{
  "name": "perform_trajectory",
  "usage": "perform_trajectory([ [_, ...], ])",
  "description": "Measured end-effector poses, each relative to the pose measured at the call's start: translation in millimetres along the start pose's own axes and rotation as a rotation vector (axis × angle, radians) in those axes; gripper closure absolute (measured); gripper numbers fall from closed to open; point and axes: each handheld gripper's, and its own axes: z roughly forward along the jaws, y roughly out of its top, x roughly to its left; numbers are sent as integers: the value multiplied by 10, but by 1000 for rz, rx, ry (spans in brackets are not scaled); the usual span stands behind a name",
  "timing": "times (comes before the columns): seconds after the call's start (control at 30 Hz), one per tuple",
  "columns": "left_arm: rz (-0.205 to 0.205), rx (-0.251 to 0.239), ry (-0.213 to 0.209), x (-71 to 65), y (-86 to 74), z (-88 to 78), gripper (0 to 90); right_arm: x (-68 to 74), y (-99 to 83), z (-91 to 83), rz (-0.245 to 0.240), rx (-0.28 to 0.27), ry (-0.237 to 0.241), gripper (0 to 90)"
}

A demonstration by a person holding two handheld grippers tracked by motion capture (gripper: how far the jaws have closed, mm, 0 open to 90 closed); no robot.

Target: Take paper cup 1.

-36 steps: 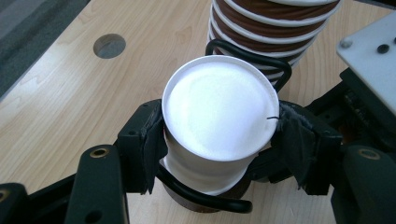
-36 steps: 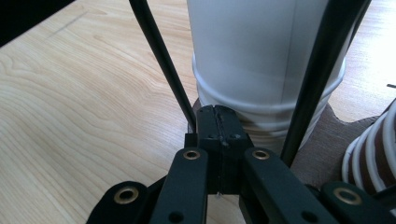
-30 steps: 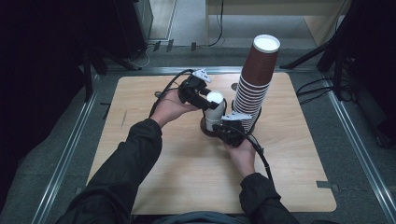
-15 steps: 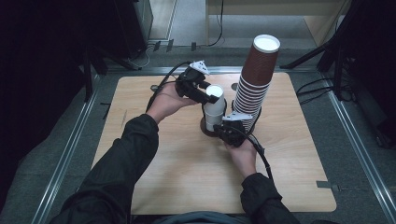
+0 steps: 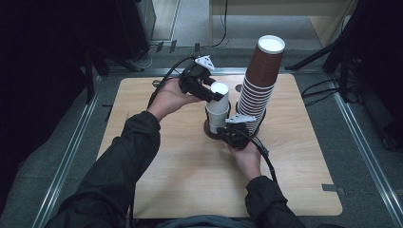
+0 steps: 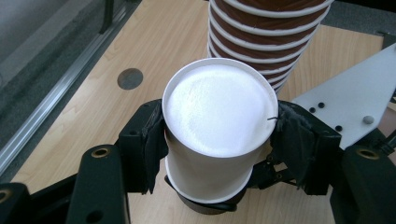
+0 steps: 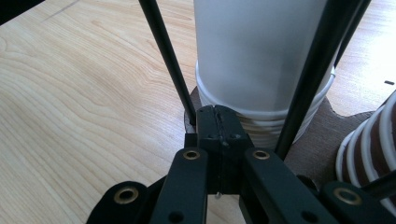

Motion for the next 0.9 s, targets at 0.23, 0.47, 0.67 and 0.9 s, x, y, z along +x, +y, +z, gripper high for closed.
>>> perform_trajectory([
  [0.23, -3, -28, 1, 6, 29, -137, 365, 6, -2, -33, -14, 24, 22, 895],
  [0.47, -6, -39, -4, 1, 56, -289, 365, -17, 17, -133, -33, 27, 34, 896],
  [0.67, 11, -30, -25, -86, 38, -458, 365, 35, -20, -264, -95, 55, 99, 869],
  [0.9, 19, -31, -41, -208, -82, -578, 365, 67, 51, -495, -136, 35, 204, 794],
])
